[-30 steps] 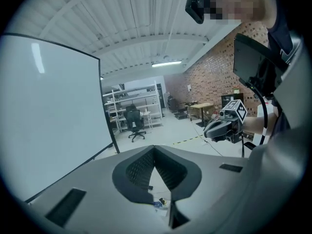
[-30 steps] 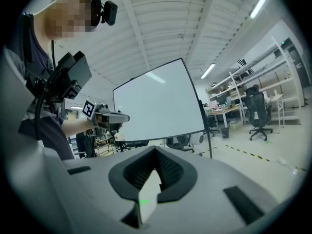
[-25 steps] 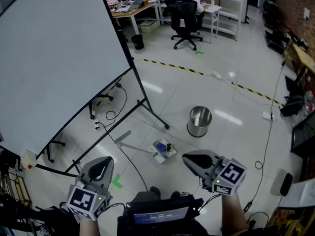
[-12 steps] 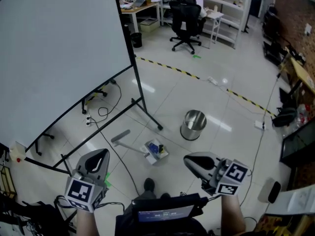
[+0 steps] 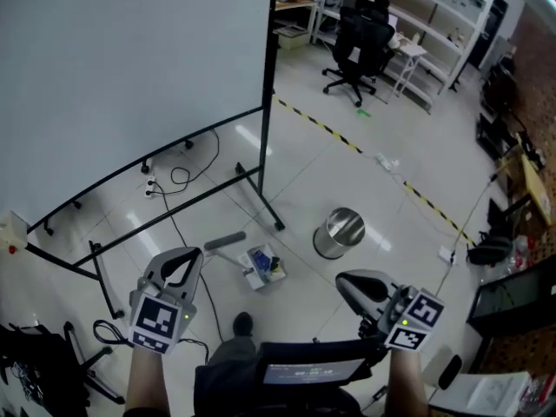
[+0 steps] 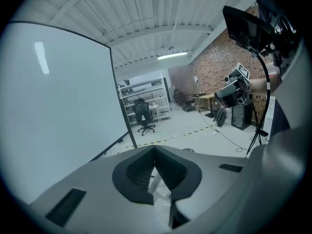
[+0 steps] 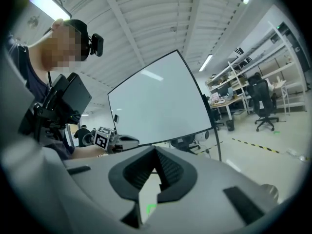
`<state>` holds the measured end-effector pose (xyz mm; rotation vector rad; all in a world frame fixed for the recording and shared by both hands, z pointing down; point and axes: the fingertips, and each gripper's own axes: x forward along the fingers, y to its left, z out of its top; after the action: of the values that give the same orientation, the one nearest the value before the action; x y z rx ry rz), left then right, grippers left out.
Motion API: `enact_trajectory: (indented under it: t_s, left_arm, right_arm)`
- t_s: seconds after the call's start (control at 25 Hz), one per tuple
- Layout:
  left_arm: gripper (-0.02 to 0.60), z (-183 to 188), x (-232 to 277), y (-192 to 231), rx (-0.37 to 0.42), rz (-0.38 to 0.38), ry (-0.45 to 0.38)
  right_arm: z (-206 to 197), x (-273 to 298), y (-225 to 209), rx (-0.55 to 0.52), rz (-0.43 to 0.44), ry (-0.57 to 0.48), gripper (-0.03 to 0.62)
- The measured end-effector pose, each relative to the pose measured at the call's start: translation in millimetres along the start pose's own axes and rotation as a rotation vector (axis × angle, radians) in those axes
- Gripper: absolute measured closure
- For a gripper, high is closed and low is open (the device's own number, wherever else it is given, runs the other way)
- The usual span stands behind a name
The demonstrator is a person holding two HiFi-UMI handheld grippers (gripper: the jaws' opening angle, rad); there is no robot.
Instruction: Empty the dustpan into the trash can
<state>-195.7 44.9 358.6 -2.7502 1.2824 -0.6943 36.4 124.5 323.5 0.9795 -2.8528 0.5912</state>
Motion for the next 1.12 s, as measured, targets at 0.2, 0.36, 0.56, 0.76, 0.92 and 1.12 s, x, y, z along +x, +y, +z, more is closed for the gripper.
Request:
enact_trajectory:
  t_s: [0.2, 0.36, 0.56, 0.76, 0.92, 1.12]
  left_arm:
    - [0.581, -26.9, 35.1, 9.2, 0.090, -0.071, 0.040]
    - [0.581, -34.3, 59.9, 15.5, 0.104, -0.116, 0.031]
    - [0.583, -43.3, 78.7, 27.2, 0.121, -0.147, -0.005]
    - [0.581, -58.1, 86.1, 34.0, 0.089, -0.200, -0.029]
    - [0.555, -70.3, 90.0, 33.6, 0.059, -0.242, -0.044]
    - [0.511, -83.9, 97.9, 32.1, 0.075, -0.268, -0.018]
  right_arm:
    - [-9.2, 45.7, -4.6, -0.029, 0.089, 0.062, 0.576]
    - [-7.6, 74.8, -20.3, -0.017, 0.060, 0.053, 0.576]
    - [-11.2, 101.7, -32.6, -0.045, 0.064, 0.109, 0.576]
    - [-12.9, 129.5, -33.0, -0.077, 0.051, 0.146, 0.576]
    - [-18.8, 146.9, -27.7, -0.081, 0.060, 0.175, 0.576]
    - [-26.6, 148.9, -26.8, -0.069, 0.054, 0.192, 0.576]
